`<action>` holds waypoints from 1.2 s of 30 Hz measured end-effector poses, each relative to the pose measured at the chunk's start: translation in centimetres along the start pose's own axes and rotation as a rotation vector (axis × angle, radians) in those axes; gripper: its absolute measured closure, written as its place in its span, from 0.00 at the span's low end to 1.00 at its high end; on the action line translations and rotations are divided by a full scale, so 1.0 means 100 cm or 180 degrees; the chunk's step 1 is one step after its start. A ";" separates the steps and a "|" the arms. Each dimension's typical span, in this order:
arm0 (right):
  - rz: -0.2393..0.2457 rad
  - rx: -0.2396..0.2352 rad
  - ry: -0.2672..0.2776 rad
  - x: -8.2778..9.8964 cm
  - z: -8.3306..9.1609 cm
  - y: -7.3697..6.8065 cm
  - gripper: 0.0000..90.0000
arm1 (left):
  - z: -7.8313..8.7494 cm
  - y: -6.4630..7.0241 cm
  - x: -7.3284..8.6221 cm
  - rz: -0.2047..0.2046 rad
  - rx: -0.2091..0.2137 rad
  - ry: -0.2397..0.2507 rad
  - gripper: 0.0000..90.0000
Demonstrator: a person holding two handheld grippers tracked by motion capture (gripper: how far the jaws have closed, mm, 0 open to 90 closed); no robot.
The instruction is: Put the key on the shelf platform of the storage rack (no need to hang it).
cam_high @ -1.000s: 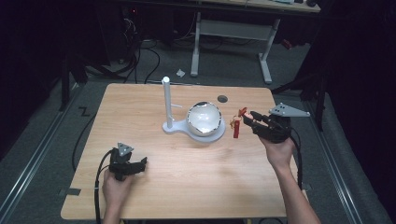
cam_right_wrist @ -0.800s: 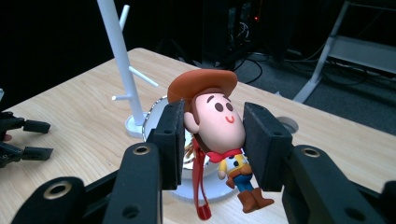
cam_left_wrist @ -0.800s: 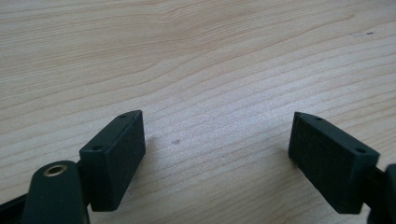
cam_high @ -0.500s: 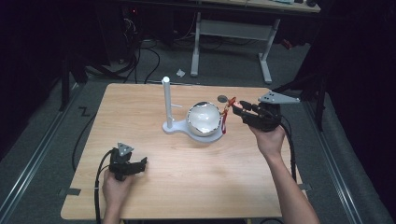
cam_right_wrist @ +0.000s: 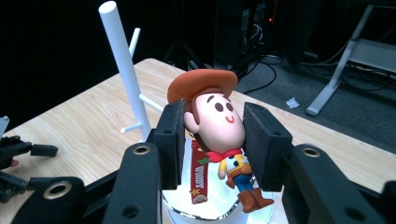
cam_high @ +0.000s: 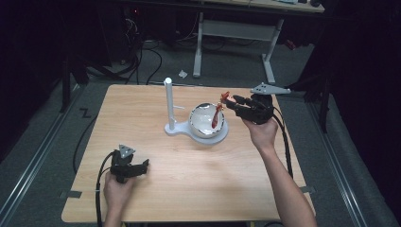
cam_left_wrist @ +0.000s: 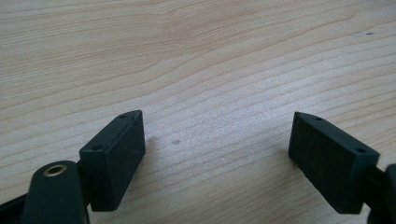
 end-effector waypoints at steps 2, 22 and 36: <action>-0.0031 -0.0027 0.0001 -0.001 -0.004 0.000 0.68 | 0.000 0.000 0.000 -0.0012 0.0004 -0.0004 0.21; -0.0150 -0.0148 -0.0302 0.011 -0.051 -0.001 0.68 | 0.000 0.000 0.001 0.0015 -0.0004 -0.0009 0.21; -0.0193 -0.0179 -0.0418 0.022 -0.070 -0.002 0.67 | 0.000 0.000 0.000 0.0018 -0.0002 0.0000 0.21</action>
Point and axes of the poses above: each handheld gripper's, and its own axes: z roughly backward along the jaws, x roughly out of its underside, y roughly to its right, the point moved 7 cm from there along -z, roughly forward along the jaws, and after that the axes turned 14 degrees about -y, right-handed, at the moved point
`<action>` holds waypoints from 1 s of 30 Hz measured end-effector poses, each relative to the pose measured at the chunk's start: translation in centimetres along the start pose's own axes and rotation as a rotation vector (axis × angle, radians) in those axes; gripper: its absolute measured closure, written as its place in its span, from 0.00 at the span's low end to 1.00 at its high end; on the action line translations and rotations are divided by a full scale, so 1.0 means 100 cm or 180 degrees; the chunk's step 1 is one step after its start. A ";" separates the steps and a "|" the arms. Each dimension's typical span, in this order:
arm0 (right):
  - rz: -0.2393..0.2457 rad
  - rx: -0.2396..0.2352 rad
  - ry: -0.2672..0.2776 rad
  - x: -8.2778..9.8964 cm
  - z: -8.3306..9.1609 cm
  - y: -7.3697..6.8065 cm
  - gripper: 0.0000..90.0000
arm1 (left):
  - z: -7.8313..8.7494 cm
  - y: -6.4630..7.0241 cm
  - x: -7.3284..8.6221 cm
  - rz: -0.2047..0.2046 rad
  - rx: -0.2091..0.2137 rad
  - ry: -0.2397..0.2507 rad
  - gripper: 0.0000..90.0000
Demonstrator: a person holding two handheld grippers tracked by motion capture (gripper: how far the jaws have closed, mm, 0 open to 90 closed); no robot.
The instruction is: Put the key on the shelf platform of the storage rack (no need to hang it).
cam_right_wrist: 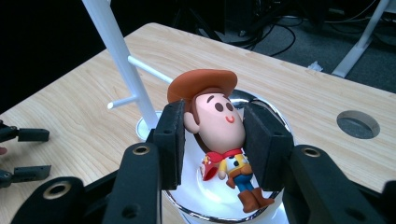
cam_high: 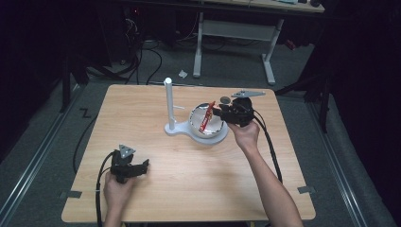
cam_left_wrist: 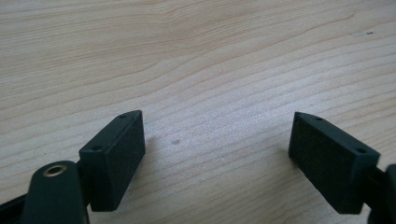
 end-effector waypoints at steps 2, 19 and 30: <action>0.0002 -0.0002 -0.0008 0.001 -0.002 0.001 0.67 | 0.000 0.000 0.000 -0.0002 0.0000 0.0000 0.21; -0.0112 -0.0054 -0.0162 0.012 -0.025 0.003 0.67 | 0.000 0.000 0.000 0.0016 -0.0003 0.0002 0.21; -0.0124 -0.0039 -0.0288 0.017 -0.042 0.003 0.67 | 0.000 0.000 0.000 0.0037 -0.0009 -0.0004 0.21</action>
Point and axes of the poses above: each handheld gripper's, and its own axes: z roughly backward along the jaws, x roughly out of its underside, y roughly to its right, the point moved 7 cm from there along -z, roughly forward along the jaws, and after that the axes turned 14 degrees about -y, right-handed, at the moved point
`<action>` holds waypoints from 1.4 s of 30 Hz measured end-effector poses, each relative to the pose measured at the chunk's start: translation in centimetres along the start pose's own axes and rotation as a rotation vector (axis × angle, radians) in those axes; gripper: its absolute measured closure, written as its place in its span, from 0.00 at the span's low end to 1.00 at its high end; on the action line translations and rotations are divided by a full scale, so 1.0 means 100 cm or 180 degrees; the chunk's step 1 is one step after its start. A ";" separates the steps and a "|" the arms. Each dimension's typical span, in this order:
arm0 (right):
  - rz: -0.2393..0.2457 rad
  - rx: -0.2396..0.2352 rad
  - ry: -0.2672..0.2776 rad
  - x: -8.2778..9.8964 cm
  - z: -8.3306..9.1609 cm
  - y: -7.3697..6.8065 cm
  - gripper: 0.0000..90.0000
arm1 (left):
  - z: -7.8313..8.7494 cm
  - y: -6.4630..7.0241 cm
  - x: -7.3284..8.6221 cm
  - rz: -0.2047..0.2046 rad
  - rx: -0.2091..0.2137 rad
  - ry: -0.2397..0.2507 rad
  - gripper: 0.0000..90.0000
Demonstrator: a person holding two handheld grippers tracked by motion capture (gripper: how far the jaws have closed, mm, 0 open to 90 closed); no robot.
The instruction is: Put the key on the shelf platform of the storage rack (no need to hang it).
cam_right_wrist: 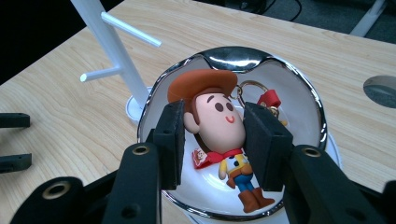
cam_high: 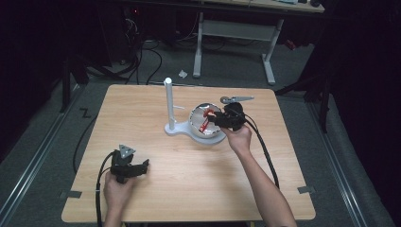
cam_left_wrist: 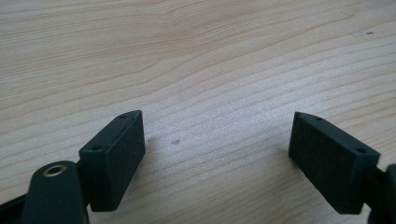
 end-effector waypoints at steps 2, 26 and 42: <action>0.0001 0.0011 -0.0017 0.000 -0.003 0.000 0.67 | 0.000 0.000 0.000 -0.0023 0.0008 0.0005 0.21; -0.0090 0.0026 -0.0140 0.004 -0.025 0.002 0.61 | 0.000 0.000 0.000 -0.0019 0.0006 0.0005 0.21; -0.0098 0.0164 -0.0077 0.014 0.001 0.019 0.56 | 0.000 0.000 0.000 -0.0013 0.0007 0.0007 0.21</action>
Point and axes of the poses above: each handheld gripper's, and its own axes: z roughly backward along the jaws, x roughly out of its underside, y roughly to its right, the point moved 7 cm from there along -z, roughly forward along the jaws, and after that the axes turned 14 degrees about -y, right-handed, at the moved point
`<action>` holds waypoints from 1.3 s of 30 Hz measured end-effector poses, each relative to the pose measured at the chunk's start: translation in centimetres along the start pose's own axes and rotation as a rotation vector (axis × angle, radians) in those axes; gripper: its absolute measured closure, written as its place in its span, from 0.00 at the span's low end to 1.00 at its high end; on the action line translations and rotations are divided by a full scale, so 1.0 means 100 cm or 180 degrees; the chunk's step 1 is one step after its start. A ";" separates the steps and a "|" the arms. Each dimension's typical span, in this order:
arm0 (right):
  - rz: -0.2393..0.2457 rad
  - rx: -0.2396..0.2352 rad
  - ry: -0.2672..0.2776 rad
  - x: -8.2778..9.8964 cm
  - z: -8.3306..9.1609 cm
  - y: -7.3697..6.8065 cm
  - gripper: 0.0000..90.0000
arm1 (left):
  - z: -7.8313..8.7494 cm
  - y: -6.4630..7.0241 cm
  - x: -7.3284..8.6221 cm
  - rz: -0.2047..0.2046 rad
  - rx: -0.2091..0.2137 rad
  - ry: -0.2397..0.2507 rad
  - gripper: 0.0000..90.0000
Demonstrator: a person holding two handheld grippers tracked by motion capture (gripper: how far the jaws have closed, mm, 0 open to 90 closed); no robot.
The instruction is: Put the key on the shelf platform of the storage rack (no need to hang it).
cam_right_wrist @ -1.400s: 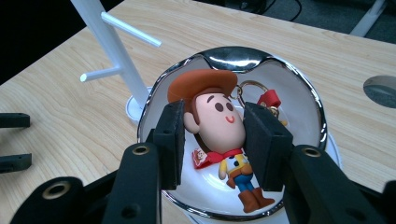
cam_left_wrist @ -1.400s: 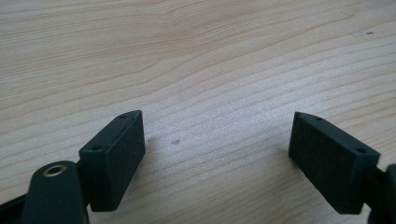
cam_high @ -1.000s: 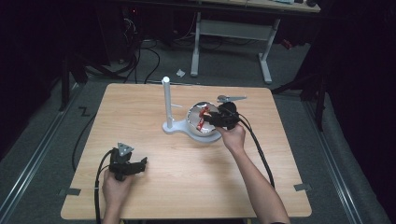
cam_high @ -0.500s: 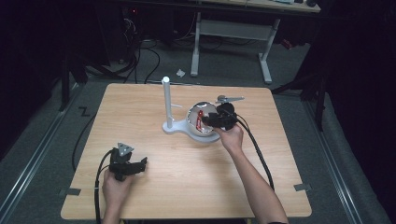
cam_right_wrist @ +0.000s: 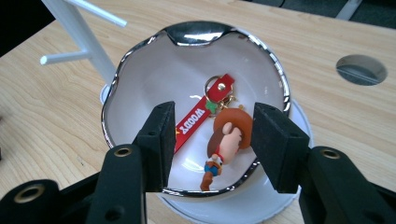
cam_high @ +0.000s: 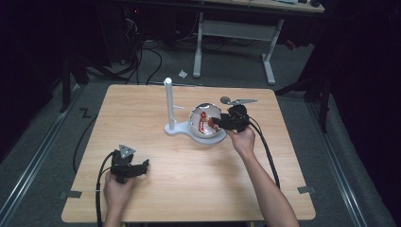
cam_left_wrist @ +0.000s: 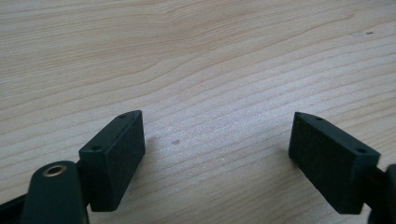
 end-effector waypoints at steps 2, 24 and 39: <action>0.0007 0.0014 0.0042 -0.001 0.005 0.001 0.56 | 0.000 0.000 0.000 0.0000 0.0000 0.0000 0.21; 0.0050 0.0125 0.0223 0.003 0.046 0.011 0.56 | 0.000 0.000 0.000 0.0003 -0.0001 0.0001 0.21; 0.0028 0.0155 0.0310 0.010 0.070 0.019 0.56 | 0.000 0.000 0.000 0.0000 0.0000 0.0001 0.21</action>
Point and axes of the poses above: each handheld gripper's, and its own axes: z roughly backward along the jaws, x roughly out of its underside, y roughly to its right, the point moved 7 cm from there along -z, roughly forward along the jaws, and after that the axes turned 14 degrees about -y, right-handed, at the moved point
